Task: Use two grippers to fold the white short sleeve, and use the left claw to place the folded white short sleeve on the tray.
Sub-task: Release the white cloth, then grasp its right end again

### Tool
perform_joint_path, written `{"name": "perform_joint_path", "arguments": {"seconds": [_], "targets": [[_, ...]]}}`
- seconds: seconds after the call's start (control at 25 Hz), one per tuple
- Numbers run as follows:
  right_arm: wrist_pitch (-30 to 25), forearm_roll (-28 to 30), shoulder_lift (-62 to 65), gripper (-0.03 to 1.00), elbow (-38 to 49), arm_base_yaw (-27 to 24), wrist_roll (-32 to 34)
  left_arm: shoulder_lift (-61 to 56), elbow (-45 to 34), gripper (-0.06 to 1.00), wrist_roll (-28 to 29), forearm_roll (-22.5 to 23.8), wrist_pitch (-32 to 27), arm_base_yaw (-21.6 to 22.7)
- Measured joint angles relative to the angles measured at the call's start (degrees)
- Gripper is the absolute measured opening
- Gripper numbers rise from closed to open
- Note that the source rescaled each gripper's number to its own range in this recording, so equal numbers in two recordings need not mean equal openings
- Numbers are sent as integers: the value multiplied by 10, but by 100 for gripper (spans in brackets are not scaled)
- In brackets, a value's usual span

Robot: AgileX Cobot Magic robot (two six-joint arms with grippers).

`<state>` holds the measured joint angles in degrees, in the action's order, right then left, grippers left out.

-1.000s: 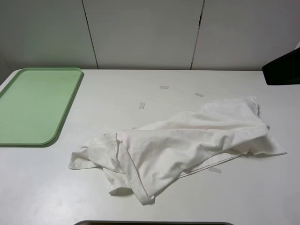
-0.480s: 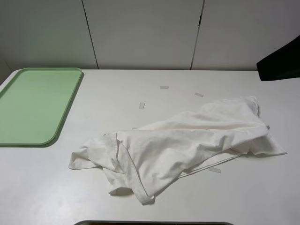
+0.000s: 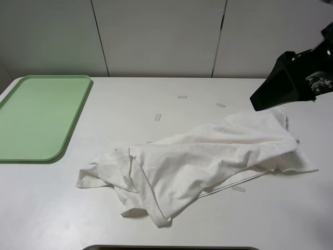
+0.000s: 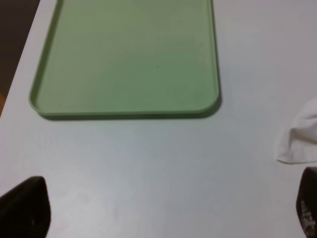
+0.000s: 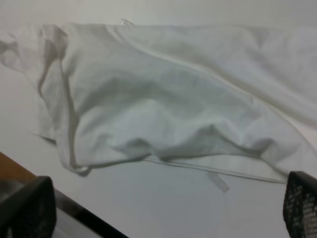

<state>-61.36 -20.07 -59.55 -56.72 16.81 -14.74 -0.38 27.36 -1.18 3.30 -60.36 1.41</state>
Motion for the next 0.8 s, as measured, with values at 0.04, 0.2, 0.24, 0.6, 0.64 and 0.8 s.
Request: {"name": "perform_joint_path", "arguments": {"seconds": [0.04,0.2,0.24,0.6,0.64,0.8], "targets": [[1,1,-15,100,0,0,0,0,0,100,0,0,0,0],[8,17,-63,100,0,0,1,0,0,100,0,0,0,0],[12,29,-76,100,0,0,4,0,0,100,0,0,0,0],[43,90,-140,100,0,-76,38,0,0,100,1,0,0,0],[53,90,-150,100,0,-106,38,0,0,100,1,0,0,0],[93,92,-190,100,0,-181,38,0,0,100,1,0,0,0]]}}
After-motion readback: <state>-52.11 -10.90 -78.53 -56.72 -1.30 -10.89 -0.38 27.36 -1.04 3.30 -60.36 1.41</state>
